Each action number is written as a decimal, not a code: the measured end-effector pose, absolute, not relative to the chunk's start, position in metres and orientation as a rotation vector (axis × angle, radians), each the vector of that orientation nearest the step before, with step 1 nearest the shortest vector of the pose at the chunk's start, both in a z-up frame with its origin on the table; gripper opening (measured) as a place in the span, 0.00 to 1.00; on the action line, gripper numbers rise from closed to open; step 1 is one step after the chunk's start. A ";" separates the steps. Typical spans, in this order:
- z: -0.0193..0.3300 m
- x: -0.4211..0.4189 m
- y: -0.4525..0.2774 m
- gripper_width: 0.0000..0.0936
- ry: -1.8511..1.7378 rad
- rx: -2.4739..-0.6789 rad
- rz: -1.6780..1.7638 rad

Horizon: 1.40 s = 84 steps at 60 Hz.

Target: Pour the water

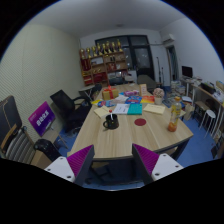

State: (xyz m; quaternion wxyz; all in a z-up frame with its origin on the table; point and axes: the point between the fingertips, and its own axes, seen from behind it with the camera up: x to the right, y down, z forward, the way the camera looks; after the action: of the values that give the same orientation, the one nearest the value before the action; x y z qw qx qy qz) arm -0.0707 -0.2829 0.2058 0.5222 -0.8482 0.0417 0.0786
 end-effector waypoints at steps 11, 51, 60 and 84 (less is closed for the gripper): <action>0.212 -0.086 -0.301 0.89 0.190 -1.991 0.166; 0.106 0.279 -0.082 0.88 0.230 -1.852 -0.141; 0.068 0.304 -0.027 0.88 0.209 -1.833 -0.123; 0.064 0.320 0.016 0.46 0.244 -1.783 -0.202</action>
State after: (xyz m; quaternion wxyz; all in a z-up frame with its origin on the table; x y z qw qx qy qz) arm 0.3200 0.0160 0.0639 0.6174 -0.7745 0.1060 -0.0879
